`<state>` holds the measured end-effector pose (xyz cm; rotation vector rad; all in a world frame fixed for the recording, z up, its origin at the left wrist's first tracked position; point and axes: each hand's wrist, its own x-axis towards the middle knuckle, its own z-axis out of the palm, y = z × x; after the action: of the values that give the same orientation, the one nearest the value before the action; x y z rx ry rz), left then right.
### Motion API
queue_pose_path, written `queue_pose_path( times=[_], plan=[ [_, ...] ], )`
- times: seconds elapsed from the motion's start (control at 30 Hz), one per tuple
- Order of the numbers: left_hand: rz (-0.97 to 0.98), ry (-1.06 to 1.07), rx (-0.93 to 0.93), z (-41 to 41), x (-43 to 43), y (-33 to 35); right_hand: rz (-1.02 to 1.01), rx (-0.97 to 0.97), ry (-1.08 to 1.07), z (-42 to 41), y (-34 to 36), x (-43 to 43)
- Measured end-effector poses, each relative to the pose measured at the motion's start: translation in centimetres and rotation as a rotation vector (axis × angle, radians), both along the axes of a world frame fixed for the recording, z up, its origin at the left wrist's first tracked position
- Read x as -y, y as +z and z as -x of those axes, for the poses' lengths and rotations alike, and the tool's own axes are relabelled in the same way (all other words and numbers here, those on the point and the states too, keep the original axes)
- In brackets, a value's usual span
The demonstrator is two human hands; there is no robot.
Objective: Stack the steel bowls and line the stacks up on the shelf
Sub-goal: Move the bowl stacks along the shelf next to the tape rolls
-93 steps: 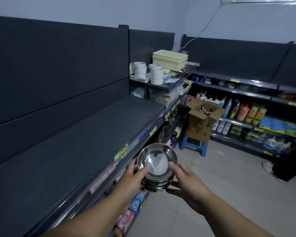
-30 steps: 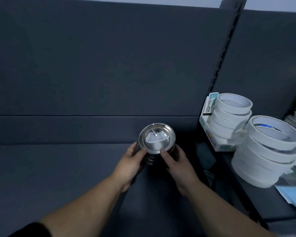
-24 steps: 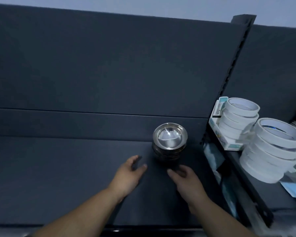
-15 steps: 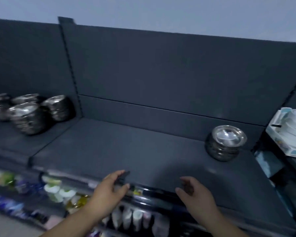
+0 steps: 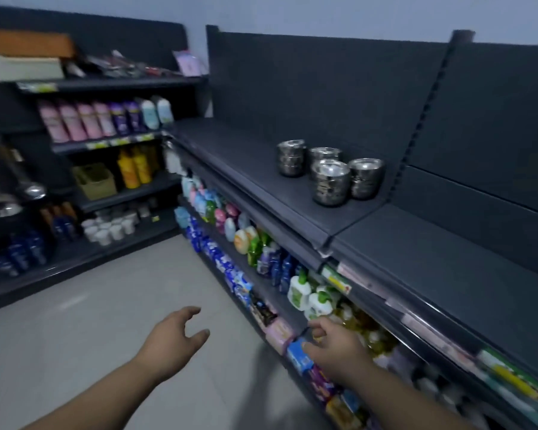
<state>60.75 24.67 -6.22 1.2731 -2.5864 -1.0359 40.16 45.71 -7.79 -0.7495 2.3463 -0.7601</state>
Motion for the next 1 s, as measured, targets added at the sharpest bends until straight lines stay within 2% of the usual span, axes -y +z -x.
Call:
queue_pose_path(
  times=[0.17,0.33,0.63,0.77,1.0],
  plan=[
    [-0.006,0.126,0.008,-2.4,4.7,-0.6,-0.035,-0.051,0.178,-0.3,0.5,7.7],
    [0.02,0.158,0.005,1.1,9.9,-0.2,0.018,-0.035,0.199,3.4,1.0,14.5],
    [0.073,0.119,-0.046,16.9,20.8,2.2,0.142,-0.038,0.123,17.3,3.3,25.1],
    [0.069,0.052,-0.103,24.2,24.1,3.5,0.216,-0.07,0.006,23.1,5.1,27.8],
    [0.024,-0.12,-0.193,36.5,29.5,3.9,0.204,-0.157,-0.158,30.0,4.7,31.4]
  ],
)
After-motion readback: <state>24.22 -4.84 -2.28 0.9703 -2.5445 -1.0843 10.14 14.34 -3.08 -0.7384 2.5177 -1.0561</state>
